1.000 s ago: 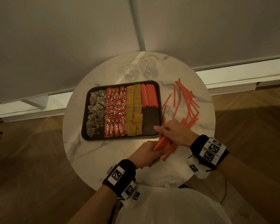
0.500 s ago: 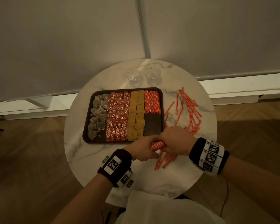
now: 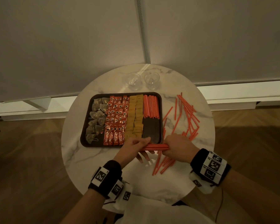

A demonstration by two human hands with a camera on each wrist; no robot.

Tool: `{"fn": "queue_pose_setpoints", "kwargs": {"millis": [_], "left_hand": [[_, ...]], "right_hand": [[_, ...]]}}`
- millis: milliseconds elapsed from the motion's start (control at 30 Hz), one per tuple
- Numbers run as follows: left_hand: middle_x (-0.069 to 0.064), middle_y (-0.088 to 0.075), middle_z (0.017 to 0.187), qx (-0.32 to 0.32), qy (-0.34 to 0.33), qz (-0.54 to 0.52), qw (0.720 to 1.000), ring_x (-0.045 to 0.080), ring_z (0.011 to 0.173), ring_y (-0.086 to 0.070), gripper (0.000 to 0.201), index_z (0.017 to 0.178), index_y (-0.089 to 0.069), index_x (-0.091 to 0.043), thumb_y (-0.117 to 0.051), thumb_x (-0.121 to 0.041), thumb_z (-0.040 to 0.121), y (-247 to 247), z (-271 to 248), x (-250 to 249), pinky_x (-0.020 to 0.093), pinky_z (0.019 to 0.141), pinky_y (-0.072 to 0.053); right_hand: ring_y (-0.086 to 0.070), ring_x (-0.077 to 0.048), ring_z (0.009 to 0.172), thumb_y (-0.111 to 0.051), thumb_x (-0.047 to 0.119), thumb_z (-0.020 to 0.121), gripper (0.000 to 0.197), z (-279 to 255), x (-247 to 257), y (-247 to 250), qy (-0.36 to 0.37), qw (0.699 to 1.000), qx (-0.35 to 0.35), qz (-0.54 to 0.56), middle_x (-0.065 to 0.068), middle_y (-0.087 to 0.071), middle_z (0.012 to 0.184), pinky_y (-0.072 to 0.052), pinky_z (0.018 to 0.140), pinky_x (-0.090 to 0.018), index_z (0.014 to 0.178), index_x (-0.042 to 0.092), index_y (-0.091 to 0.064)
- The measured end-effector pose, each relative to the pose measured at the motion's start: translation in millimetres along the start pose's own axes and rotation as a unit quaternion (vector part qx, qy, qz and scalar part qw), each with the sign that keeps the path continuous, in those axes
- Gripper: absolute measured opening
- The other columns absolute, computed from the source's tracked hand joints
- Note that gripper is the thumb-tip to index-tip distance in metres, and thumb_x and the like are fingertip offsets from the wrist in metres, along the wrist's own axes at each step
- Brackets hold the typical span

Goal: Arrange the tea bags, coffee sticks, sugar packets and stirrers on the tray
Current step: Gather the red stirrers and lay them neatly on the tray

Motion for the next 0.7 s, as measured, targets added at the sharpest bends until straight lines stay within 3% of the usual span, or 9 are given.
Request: {"fn": "queue_pose_setpoints", "kwargs": {"millis": [133,267,433,533,700], "left_hand": [[0.011,-0.073,0.075,-0.114,-0.058,-0.030,0.991,0.019,0.048,-0.062,0.038,0.093,-0.075,-0.003,-0.057,-0.036,0.096,4.8,2.1,-2.5,0.023,0.039,-0.044],[0.007,-0.060,0.051,-0.191,-0.096,-0.039,0.976,0.014,0.035,-0.048,0.042,0.078,-0.071,0.006,-0.065,-0.034,0.091,12.3,1.6,-8.0,0.022,0.036,-0.035],[0.004,-0.053,0.050,-0.221,-0.090,-0.057,0.970,0.015,0.036,-0.044,0.033,0.074,-0.062,0.001,-0.061,-0.023,0.097,16.8,4.0,0.1,0.020,0.036,-0.032],[0.010,-0.049,0.052,-0.230,-0.083,-0.053,0.968,0.016,0.036,-0.042,0.038,0.072,-0.057,0.002,-0.058,-0.026,0.099,18.9,6.5,11.9,0.022,0.037,-0.033],[0.007,-0.046,0.045,-0.187,-0.073,-0.016,0.980,0.016,0.035,-0.041,0.041,0.061,-0.054,-0.002,-0.067,-0.024,0.093,21.9,16.2,18.0,0.024,0.040,-0.035]], "right_hand": [[-0.051,-0.011,0.049,-0.067,0.028,0.083,0.022,5.1,5.7,-11.6,-0.006,0.996,0.020,0.092,0.004,-0.056,0.058,-0.047,0.054,-0.031,0.063,0.023,-0.058],[-0.051,-0.007,0.047,-0.070,0.023,0.079,0.016,8.4,6.4,-4.7,-0.011,0.990,-0.014,0.140,0.004,-0.059,0.058,-0.043,0.050,-0.024,0.065,0.020,-0.064],[-0.049,-0.010,0.049,-0.068,0.024,0.079,0.017,6.7,6.4,-11.1,-0.037,0.989,-0.047,0.138,0.003,-0.056,0.059,-0.042,0.051,-0.030,0.065,0.017,-0.063],[-0.048,-0.009,0.051,-0.066,0.027,0.082,0.018,7.7,4.2,-20.9,-0.055,0.992,-0.057,0.102,0.006,-0.052,0.060,-0.035,0.049,-0.024,0.066,0.021,-0.059],[-0.060,-0.018,0.069,-0.060,0.038,0.084,0.017,6.9,12.0,-34.1,-0.033,0.998,-0.046,0.041,0.000,-0.062,0.077,-0.039,0.057,-0.027,0.083,0.022,-0.063]]}}
Point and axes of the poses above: each hand's wrist, its own z-axis towards the middle knuckle, its own y-axis out of the back of the hand, x = y × z, the point moved 10 cm from there along z, towards the middle knuckle
